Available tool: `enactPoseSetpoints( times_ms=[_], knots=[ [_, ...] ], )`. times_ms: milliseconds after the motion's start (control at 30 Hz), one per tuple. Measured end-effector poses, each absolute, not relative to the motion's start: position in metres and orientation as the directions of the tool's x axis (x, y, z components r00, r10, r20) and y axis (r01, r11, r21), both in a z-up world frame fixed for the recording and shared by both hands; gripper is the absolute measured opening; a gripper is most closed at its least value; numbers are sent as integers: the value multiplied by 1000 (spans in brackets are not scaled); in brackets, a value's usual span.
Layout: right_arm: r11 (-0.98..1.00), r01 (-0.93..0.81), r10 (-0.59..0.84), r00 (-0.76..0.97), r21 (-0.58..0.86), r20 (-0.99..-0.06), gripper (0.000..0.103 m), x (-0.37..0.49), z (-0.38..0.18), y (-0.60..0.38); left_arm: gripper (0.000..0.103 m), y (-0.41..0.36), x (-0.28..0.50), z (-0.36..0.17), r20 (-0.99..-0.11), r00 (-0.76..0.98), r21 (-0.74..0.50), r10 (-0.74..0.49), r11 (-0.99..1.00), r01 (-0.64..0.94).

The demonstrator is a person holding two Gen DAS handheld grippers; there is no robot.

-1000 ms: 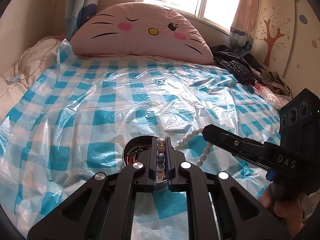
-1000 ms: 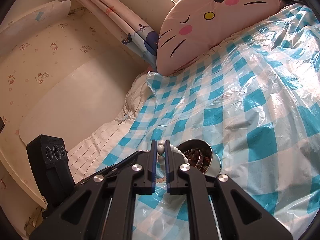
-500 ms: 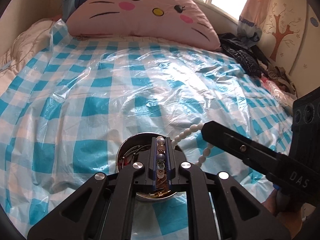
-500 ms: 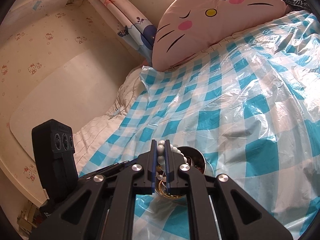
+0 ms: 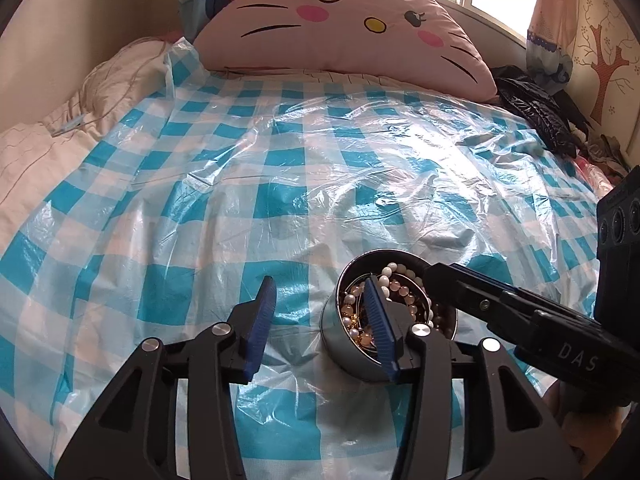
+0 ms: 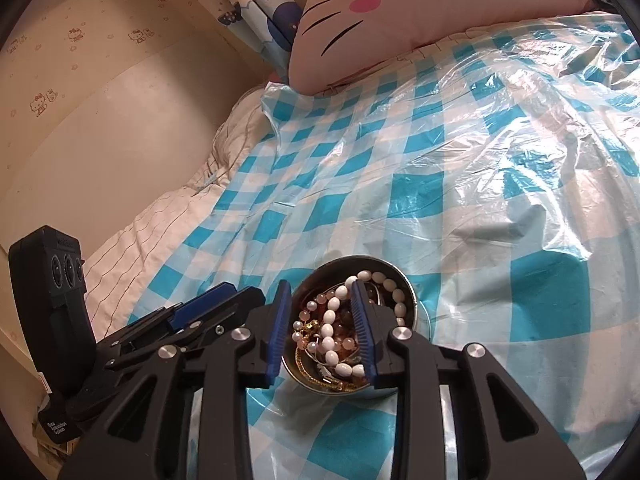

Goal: Organize jewelry

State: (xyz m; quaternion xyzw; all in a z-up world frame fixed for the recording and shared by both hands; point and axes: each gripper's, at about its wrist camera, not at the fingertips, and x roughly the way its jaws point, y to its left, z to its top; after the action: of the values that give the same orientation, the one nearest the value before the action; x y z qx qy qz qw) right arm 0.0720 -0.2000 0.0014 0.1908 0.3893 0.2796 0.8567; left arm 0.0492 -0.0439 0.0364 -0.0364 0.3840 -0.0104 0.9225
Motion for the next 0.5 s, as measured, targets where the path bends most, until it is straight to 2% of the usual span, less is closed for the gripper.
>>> enactPoseSetpoints(
  times_ms=[67, 133, 200, 267, 333, 500],
  knots=[
    [804, -316, 586, 568, 504, -578, 44, 62, 9, -202, 62, -47, 42, 43, -699, 715, -48, -23, 999, -15],
    [845, -296, 527, 602, 446, -599, 59, 49, 18, -205, 70, -48, 32, 49, -690, 724, -22, 2, 999, -24],
    [871, -279, 485, 626, 405, -611, 69, 32, 26, -209, 76, -47, 18, 54, -688, 726, -5, 18, 1000, -29],
    [897, -270, 439, 637, 350, -634, 70, 13, 31, -212, 83, -44, 0, 57, -694, 719, 12, 32, 999, -33],
    [914, -262, 406, 635, 311, -658, 77, -8, 33, -216, 85, -42, -19, 58, -706, 707, 29, 36, 999, -22],
    [947, -221, 322, 654, 234, -685, 79, -59, 37, -232, 90, -40, -71, 55, -725, 687, 66, 48, 998, 0]
  ],
)
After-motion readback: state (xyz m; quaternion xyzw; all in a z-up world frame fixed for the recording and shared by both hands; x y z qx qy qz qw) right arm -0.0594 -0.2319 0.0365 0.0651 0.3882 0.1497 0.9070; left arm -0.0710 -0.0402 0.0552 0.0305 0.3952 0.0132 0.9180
